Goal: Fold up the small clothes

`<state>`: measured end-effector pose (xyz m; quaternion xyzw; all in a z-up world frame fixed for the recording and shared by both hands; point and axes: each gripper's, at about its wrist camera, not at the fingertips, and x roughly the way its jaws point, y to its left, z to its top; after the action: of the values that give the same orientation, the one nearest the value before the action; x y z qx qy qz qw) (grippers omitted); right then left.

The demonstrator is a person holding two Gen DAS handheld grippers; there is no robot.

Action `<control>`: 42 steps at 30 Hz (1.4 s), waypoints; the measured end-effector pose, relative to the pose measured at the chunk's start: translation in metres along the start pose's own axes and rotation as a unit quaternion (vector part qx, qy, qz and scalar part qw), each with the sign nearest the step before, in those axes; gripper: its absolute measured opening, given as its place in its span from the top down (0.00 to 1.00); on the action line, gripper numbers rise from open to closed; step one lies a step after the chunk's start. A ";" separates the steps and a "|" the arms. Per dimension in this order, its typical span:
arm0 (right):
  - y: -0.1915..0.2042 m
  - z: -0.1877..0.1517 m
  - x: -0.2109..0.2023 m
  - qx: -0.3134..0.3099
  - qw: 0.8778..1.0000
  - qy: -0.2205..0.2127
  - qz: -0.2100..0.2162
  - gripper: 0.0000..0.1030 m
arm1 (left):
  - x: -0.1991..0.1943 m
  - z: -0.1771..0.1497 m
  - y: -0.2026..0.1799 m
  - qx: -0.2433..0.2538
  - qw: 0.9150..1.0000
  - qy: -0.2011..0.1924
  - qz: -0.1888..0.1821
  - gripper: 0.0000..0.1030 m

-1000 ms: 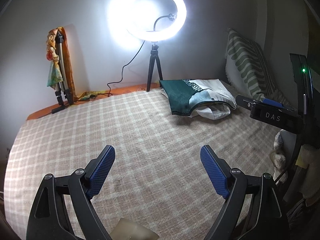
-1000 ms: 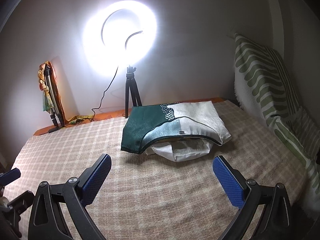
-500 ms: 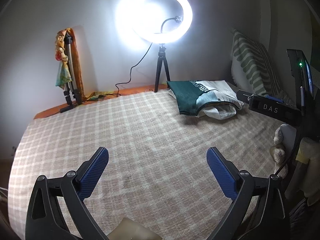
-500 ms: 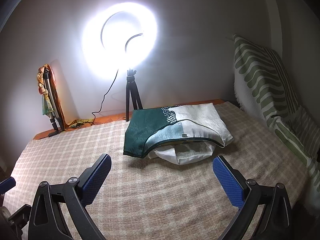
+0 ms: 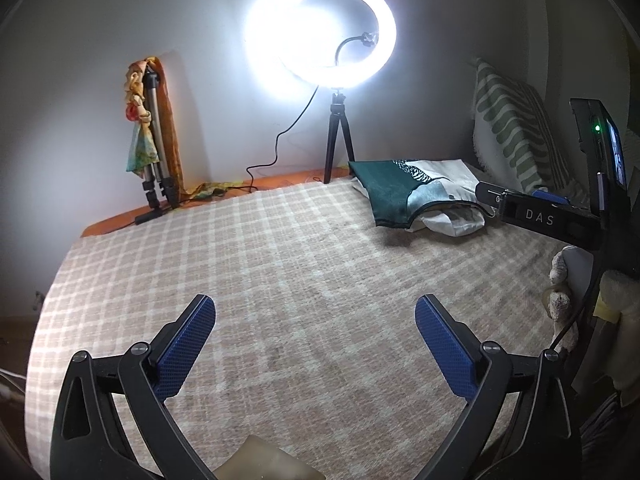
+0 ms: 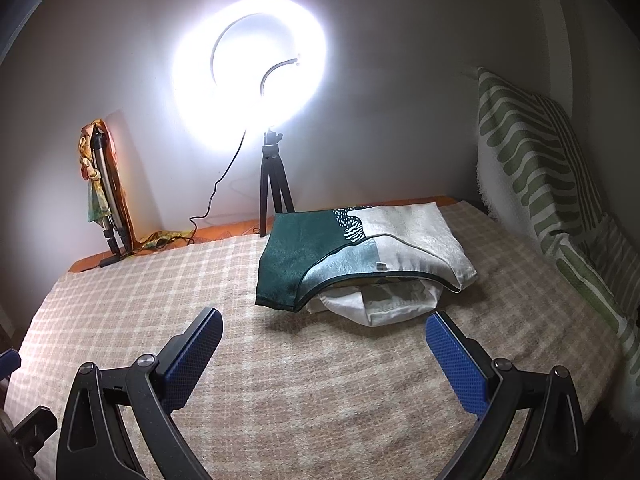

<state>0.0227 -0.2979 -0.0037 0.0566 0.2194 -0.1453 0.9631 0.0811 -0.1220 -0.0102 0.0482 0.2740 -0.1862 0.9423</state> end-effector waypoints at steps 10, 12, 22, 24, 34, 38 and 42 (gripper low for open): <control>0.002 -0.001 0.001 0.001 1.000 0.001 0.001 0.00 | -0.002 -0.001 -0.001 0.000 1.000 -0.002 0.008 0.03; 0.002 -0.002 0.000 0.004 1.000 0.002 0.001 0.00 | -0.003 -0.002 -0.002 0.000 1.000 -0.004 0.009 0.03; 0.007 -0.004 0.000 -0.002 1.000 0.005 0.004 0.00 | -0.006 -0.001 -0.002 0.002 1.000 -0.008 0.011 0.03; 0.008 -0.005 0.001 -0.005 1.000 0.006 0.004 0.00 | -0.006 0.000 -0.001 0.001 1.000 -0.008 0.012 0.03; 0.008 -0.005 0.002 -0.004 1.000 0.007 0.005 0.00 | -0.007 -0.001 -0.002 0.001 1.000 -0.008 0.018 0.03; 0.009 -0.008 0.002 -0.006 1.000 0.009 0.005 0.00 | -0.007 -0.002 -0.002 0.000 1.000 -0.008 0.021 0.02; 0.011 -0.009 0.003 -0.007 1.000 0.012 0.006 0.00 | -0.008 -0.002 -0.001 -0.003 1.000 -0.011 0.023 0.01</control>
<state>0.0244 -0.2869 -0.0128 0.0524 0.2312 -0.1374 0.9617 0.0731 -0.1202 -0.0079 0.0500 0.2632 -0.1643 0.9493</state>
